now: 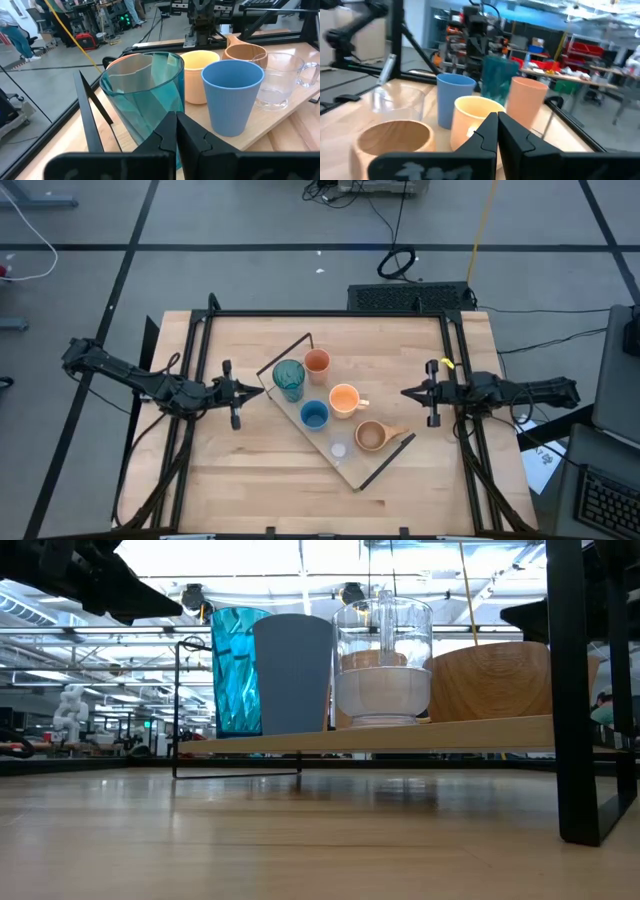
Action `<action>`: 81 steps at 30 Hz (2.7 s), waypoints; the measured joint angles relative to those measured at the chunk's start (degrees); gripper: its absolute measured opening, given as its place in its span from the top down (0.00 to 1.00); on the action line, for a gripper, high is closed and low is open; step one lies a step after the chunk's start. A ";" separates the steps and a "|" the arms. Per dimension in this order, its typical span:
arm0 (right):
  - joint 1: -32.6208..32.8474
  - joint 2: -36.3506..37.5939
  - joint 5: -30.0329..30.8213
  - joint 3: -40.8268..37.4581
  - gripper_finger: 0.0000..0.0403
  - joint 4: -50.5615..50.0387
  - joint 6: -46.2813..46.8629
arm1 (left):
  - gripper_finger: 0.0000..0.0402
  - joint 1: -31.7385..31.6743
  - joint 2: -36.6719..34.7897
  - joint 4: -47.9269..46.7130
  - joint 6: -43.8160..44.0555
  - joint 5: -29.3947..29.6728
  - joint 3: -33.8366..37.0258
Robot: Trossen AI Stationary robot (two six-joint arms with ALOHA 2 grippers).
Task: Stack small to large cups/mugs on shelf
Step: Return to Home Position
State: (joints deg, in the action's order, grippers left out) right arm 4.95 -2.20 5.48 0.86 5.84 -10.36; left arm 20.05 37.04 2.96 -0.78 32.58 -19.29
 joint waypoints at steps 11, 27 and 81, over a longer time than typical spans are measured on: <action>-0.69 2.09 -4.28 -0.02 1.00 -3.94 0.09 | 0.97 0.00 0.00 -0.26 -0.22 -0.09 0.00; -3.61 1.78 -4.14 -0.02 1.00 -4.39 0.45 | 0.99 0.00 0.00 0.12 -1.46 -0.15 -0.02; -3.63 1.76 -3.98 -0.04 1.00 -3.58 2.82 | 0.99 -0.83 -27.05 1.48 -6.28 -15.85 17.33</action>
State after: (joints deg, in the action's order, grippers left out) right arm 1.32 -0.45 1.50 0.82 2.26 -7.54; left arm 19.22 9.99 4.45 -7.06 16.73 -1.96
